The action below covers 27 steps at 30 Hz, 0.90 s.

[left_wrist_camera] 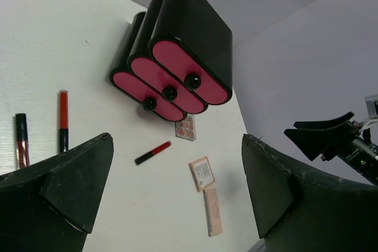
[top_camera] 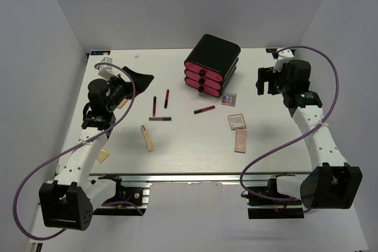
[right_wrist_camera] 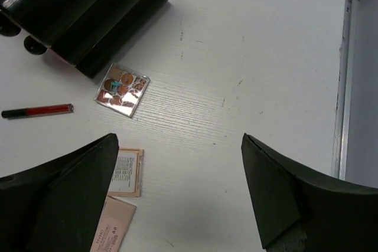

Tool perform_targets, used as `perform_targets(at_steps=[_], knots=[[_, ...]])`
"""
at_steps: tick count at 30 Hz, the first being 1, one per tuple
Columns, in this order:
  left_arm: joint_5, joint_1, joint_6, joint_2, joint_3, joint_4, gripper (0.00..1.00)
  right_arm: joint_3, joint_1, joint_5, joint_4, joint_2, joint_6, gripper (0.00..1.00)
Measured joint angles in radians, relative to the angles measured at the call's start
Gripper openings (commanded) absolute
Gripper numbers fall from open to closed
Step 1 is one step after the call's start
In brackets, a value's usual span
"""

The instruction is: Organize the makeup

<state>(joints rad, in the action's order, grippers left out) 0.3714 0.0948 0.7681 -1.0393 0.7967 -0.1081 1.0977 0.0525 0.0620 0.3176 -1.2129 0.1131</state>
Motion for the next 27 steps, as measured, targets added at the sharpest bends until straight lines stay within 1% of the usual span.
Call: perform_targets(at_steps=[1,3,5,6,7,8,9,10,11,12,13,15,16,17,18,19,20,21,23,27], knots=[[0.003,0.007,0.008,-0.017,0.001,-0.009,0.98,0.000,0.000,0.025,0.000,-0.004,0.017,0.89],[0.003,0.034,0.018,-0.055,0.003,-0.018,0.93,0.000,0.000,0.093,0.004,-0.006,0.109,0.89],[0.002,0.072,0.031,-0.101,0.013,-0.021,0.73,0.009,0.003,0.210,0.038,-0.006,0.240,0.90],[-0.001,0.093,0.037,-0.130,0.024,-0.023,0.55,0.016,0.016,0.259,0.059,-0.006,0.314,0.90],[-0.002,0.114,0.043,-0.159,0.039,-0.022,0.18,0.023,0.037,0.291,0.079,-0.006,0.381,0.90],[-0.009,0.135,0.052,-0.189,0.054,-0.024,0.06,0.027,0.073,0.307,0.092,-0.006,0.433,0.89],[-0.018,0.154,0.058,-0.216,0.067,-0.026,0.01,0.033,0.120,0.321,0.101,-0.006,0.485,0.89],[-0.029,0.174,0.065,-0.242,0.084,-0.026,0.01,0.036,0.172,0.332,0.108,-0.007,0.529,0.89],[-0.044,0.193,0.074,-0.267,0.097,-0.029,0.08,0.042,0.220,0.343,0.117,-0.010,0.567,0.89],[-0.060,0.208,0.083,-0.288,0.107,-0.036,0.17,0.051,0.259,0.359,0.129,-0.014,0.591,0.89],[-0.074,0.221,0.090,-0.305,0.111,-0.044,0.21,0.062,0.291,0.374,0.131,-0.023,0.599,0.88],[-0.103,0.249,0.121,-0.344,0.113,-0.080,0.34,0.112,0.322,0.398,0.132,-0.064,0.557,0.70],[-0.115,0.261,0.132,-0.363,0.114,-0.097,0.37,0.163,0.325,0.409,0.137,-0.103,0.513,0.56],[-0.128,0.275,0.147,-0.386,0.117,-0.116,0.40,0.217,0.326,0.414,0.132,-0.143,0.469,0.31],[-0.141,0.288,0.161,-0.413,0.124,-0.137,0.41,0.287,0.326,0.415,0.122,-0.199,0.406,0.27],[-0.156,0.301,0.175,-0.447,0.136,-0.157,0.43,0.338,0.327,0.415,0.095,-0.242,0.347,0.27],[-0.165,0.310,0.183,-0.475,0.148,-0.170,0.46,0.365,0.328,0.410,0.063,-0.270,0.303,0.42],[-0.177,0.321,0.195,-0.505,0.164,-0.181,0.47,0.382,0.330,0.401,0.039,-0.290,0.255,0.52],[-0.199,0.341,0.224,-0.557,0.191,-0.209,0.47,0.415,0.333,0.379,0.020,-0.325,0.195,0.60],[-0.232,0.365,0.289,-0.636,0.216,-0.274,0.47,0.551,0.342,0.359,0.019,-0.446,0.150,0.65]])
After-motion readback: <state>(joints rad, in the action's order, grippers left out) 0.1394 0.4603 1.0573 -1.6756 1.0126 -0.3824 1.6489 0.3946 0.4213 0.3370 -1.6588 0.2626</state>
